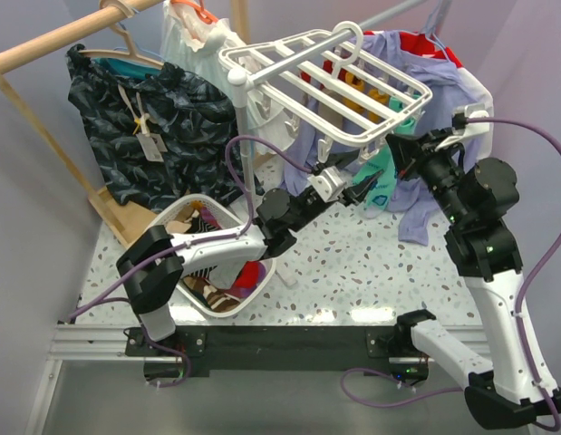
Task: Clip the socks to the hanger
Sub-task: Open the clamp at the hanger.
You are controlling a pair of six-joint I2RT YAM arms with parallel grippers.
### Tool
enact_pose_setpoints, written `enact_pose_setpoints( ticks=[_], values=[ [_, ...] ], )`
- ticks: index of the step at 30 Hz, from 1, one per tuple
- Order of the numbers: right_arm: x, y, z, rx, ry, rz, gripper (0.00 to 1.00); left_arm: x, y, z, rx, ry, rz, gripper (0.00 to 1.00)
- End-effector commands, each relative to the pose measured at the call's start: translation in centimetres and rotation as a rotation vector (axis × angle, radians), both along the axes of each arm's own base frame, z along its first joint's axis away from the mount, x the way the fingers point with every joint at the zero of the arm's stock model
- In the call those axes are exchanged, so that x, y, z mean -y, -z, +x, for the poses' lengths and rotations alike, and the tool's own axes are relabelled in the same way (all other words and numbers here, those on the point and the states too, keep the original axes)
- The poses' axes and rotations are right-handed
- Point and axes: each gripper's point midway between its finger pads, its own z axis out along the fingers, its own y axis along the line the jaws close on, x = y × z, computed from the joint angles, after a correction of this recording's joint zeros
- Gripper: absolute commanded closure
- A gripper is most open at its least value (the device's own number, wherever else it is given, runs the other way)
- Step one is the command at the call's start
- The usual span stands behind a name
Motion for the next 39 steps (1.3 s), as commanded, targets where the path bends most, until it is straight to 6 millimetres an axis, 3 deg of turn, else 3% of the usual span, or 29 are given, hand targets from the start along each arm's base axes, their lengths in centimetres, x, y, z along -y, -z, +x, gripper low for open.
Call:
enact_pose_setpoints(
  ticks=[1,9,16,20,22,24,25,32,39],
  values=[
    [-0.6,-1.6,-1.0,0.028,-0.045,0.016,1.00,-1.4,-5.2,-0.5,0.094,0.005,-0.151,0.45],
    [-1.2,-0.9,-1.2,-0.009,-0.077,0.039,1.00,-1.2,-5.7,-0.3,0.077,0.011,-0.177,0.57],
    [-1.6,-1.0,-1.5,-0.015,-0.101,0.064,1.00,-0.8,-4.7,-0.1,0.041,0.026,-0.170,0.66],
    [-1.7,-0.7,-1.7,-0.021,-0.110,0.066,0.99,-0.8,-4.7,-0.2,0.030,0.034,-0.174,0.84],
    [-1.8,-0.6,-1.8,-0.021,-0.115,0.056,0.87,-1.3,-5.1,0.0,0.014,0.019,-0.188,0.90],
    [-1.8,-0.5,-2.1,-0.015,-0.125,0.047,0.81,-1.4,-5.1,0.0,0.006,0.019,-0.190,0.98],
    [-1.8,-0.8,-2.4,0.002,-0.126,0.038,0.71,-1.4,-4.9,0.1,0.000,0.018,-0.183,1.00],
    [-2.2,-0.9,-3.3,0.040,-0.172,-0.009,0.41,-1.6,-4.8,0.2,-0.024,0.008,-0.171,1.00],
    [-1.9,-0.2,-2.0,0.022,-0.136,-0.028,0.35,-1.6,-4.9,0.0,-0.034,0.017,-0.159,1.00]
  ],
)
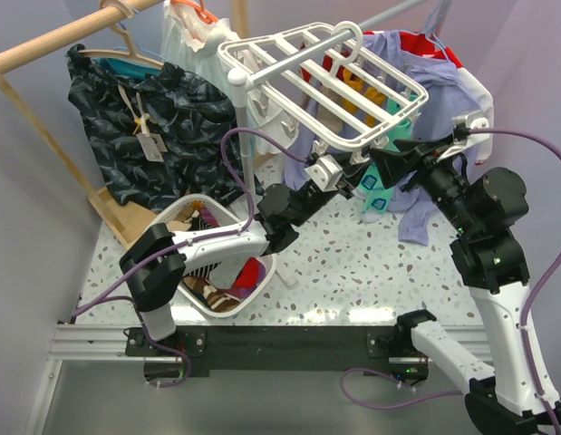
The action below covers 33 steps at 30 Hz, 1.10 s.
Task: Clip the socks to the hanger
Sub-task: Open the clamp at the hanger.
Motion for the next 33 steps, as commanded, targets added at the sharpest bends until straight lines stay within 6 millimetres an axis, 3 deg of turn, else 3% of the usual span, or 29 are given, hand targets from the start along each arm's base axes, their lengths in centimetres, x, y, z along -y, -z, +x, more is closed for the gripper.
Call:
enact_pose_setpoints(
  ticks=[1,12,23,33],
  values=[
    [-0.1,0.4,1.0,0.012,0.009,-0.033,0.35,-1.5,-3.2,-0.9,0.016,0.006,-0.075,1.00],
    [-0.3,2.2,3.1,-0.030,0.024,-0.058,0.39,-1.6,-3.4,-1.2,0.019,0.017,-0.073,1.00],
    [-0.5,0.3,3.3,0.016,0.020,-0.020,0.41,-1.3,-2.7,-1.2,0.007,0.023,-0.041,1.00],
    [-0.5,0.5,3.8,0.009,0.031,-0.012,0.54,-1.2,-2.6,-1.4,0.004,0.035,-0.028,1.00]
  ],
)
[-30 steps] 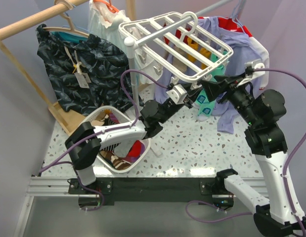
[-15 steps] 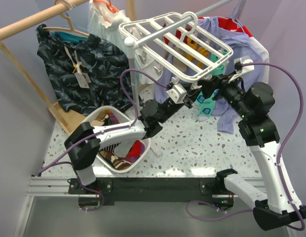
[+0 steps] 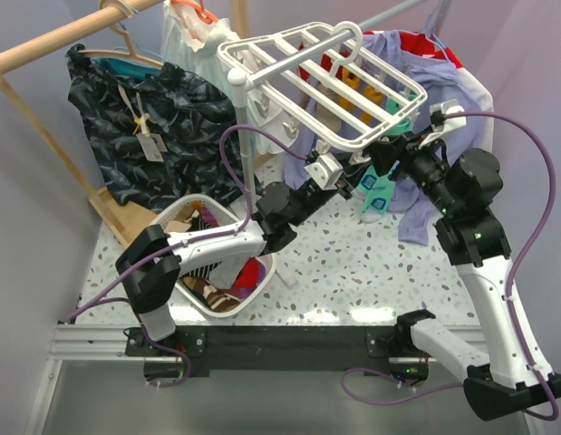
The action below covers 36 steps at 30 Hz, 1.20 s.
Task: Clip the socks to the hanger
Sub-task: Open the clamp at the hanger.
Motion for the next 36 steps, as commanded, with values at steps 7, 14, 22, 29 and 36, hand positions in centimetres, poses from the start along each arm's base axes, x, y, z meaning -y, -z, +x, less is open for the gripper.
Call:
enact_pose_setpoints(
  ticks=[7,14,22,29,36],
  values=[
    [0.1,-2.2,-0.1,0.063,0.008,0.034,0.78,-1.5,-1.8,-1.3,0.020,0.015,-0.025,1.00],
    [0.1,-1.9,-0.3,0.052,0.010,0.045,0.95,-2.6,-1.6,-1.2,-0.004,-0.012,-0.041,0.70],
    [0.2,-1.3,-0.2,0.039,0.015,0.041,0.96,-4.6,0.2,-1.0,-0.158,-0.042,-0.048,0.28],
    [0.3,-0.7,-0.2,0.025,0.023,0.029,0.96,-8.4,5.3,-1.6,-0.518,-0.099,0.011,0.00],
    [0.4,-0.1,-0.2,0.009,0.026,0.012,0.96,-15.4,15.0,-2.0,-0.867,-0.384,0.161,0.00]
  ],
)
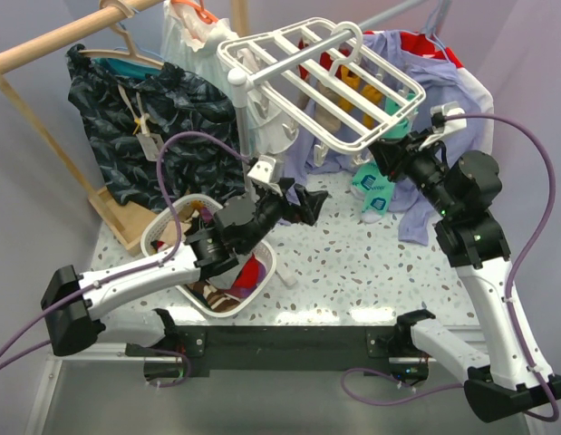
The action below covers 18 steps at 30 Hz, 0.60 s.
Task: Clip the socks to the hanger
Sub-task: Open the clamp at the hanger.
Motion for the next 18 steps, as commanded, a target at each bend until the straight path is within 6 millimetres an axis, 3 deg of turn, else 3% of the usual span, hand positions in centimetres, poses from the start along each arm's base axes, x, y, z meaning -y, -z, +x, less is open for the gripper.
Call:
enact_pose_setpoints(
  ticks=[1,2,8,13,18],
  values=[
    [0.3,-0.4,-0.2,0.018,0.013,-0.007,0.96,-5.3,8.2,-0.4,-0.312,-0.206,0.134,0.00],
    [0.3,-0.4,-0.2,0.018,0.013,-0.010,0.96,-6.7,10.8,-1.0,-0.370,-0.233,0.219,0.00],
    [0.4,0.1,-0.2,-0.002,0.012,-0.021,0.96,-13.8,16.4,-1.7,-0.622,-0.413,0.317,0.00],
    [0.4,0.3,-0.3,-0.006,0.014,-0.029,0.95,-18.7,17.8,-2.4,-0.702,-0.536,0.318,0.02],
    [0.3,0.7,-0.3,-0.015,0.009,-0.025,0.95,-21.9,19.3,-2.6,-0.762,-0.596,0.346,0.04]
  ],
)
